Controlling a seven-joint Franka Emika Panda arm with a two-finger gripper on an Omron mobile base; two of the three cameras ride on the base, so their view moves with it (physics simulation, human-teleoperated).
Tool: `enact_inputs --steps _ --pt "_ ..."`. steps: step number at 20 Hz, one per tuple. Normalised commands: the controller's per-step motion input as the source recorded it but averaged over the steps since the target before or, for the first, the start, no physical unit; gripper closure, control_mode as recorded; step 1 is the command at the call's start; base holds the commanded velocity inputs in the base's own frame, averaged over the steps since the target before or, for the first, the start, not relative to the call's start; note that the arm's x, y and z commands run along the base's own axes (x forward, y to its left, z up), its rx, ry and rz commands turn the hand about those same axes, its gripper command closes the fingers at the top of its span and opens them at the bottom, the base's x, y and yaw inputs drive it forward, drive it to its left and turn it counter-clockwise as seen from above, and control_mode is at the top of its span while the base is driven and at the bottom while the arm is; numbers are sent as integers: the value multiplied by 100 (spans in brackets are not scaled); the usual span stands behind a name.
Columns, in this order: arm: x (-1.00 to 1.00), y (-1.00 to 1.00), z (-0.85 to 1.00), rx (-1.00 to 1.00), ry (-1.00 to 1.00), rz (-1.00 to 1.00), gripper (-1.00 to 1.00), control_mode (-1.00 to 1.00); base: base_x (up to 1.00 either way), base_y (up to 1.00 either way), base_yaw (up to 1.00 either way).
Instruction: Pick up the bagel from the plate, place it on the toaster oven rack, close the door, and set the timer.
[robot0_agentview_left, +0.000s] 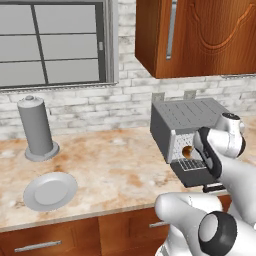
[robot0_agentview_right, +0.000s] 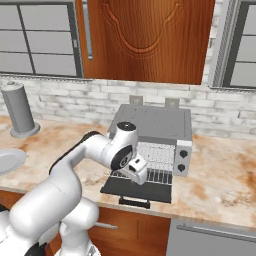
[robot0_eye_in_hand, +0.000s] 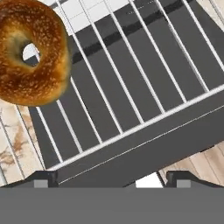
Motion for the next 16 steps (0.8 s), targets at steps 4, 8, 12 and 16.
enact_inputs --steps 4,8,12,16 --pt "-13 0 -38 -4 0 30 -100 -100 0 0 0" --pt "-2 0 -22 -2 -2 30 -100 -100 0 0 0" --pt "23 0 -16 0 -1 25 -100 -100 0 0 0" --pt "52 0 -16 0 0 23 -100 -100 0 0 0"
